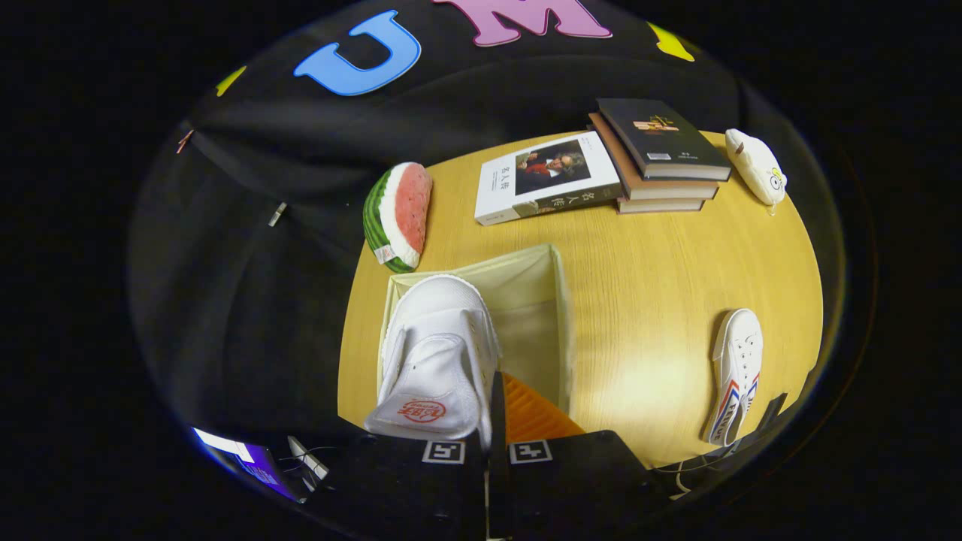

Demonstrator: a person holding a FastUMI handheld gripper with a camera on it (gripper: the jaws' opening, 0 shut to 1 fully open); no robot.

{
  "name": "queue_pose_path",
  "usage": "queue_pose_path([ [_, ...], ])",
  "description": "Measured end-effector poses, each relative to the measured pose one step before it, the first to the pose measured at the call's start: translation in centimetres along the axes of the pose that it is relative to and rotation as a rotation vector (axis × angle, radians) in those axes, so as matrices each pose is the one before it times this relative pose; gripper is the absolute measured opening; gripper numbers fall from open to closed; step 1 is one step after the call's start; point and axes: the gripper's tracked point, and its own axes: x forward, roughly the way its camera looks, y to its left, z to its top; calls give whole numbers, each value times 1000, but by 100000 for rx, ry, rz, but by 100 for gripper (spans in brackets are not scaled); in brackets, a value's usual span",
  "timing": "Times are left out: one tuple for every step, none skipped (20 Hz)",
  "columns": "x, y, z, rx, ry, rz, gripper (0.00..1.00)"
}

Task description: Open the storage box then place both shoes into the box .Put the left shoe in first, then the right shoe, with the right side of both shoes facing outward in a uniform manner.

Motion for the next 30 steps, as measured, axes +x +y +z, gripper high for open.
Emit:
queue_pose_path([
  [997,201,-238,1312,486,-1641,7],
  [947,148,-148,840,593,-2206,7],
  [967,-71,-152,1133,-55,-2696,7],
  [720,47,-96,1101,-402,-2492,7],
  [611,160,-43,926,-525,-1958,7],
  [526,268,75,714,-1233,-1217,7],
  [312,224,-16,1089,-1325,-802,7],
  [317,319,86,936,-1504,-154,7],
  [189,309,-149,70,-388,165,7],
  [277,350,-340,-287,1100,1448,7],
  [-87,1047,-486,1668,1717,4899,8],
  [-9,1245,-244,3397,1748,6212,19],
  [-252,554,24,2317,724,3701,30],
  [-191,648,242,-343,261,3098,45],
  [-275,413,59,-2302,519,2157,49],
  [-437,250,209,-3161,12,1825,64],
  [-851,280,233,-2716,-1138,1792,69],
  [-820,176,431,-2768,-1720,1889,75],
  [-956,-40,372,-2956,-1568,1259,79],
  [-1010,-330,372,-3022,-1875,777,88],
  [-1182,-278,345,-2718,-2121,971,91],
  [-1167,-458,348,-2744,-2171,535,91],
  [-1344,-575,247,-2732,-2076,736,92],
  [-1228,-781,182,-2760,-1626,480,97],
  [-1387,-934,123,-2955,-1978,196,97],
  [-1376,-1159,241,-3025,-2199,-514,97],
  [-1506,-1452,325,-2884,-3030,-1284,97],
  [-1417,-1514,433,-2167,-3868,-1635,98],
  [-1420,-1826,256,-2425,-3386,-2388,98],
  [-1204,-2148,-79,-2704,-2897,-3582,98],
])
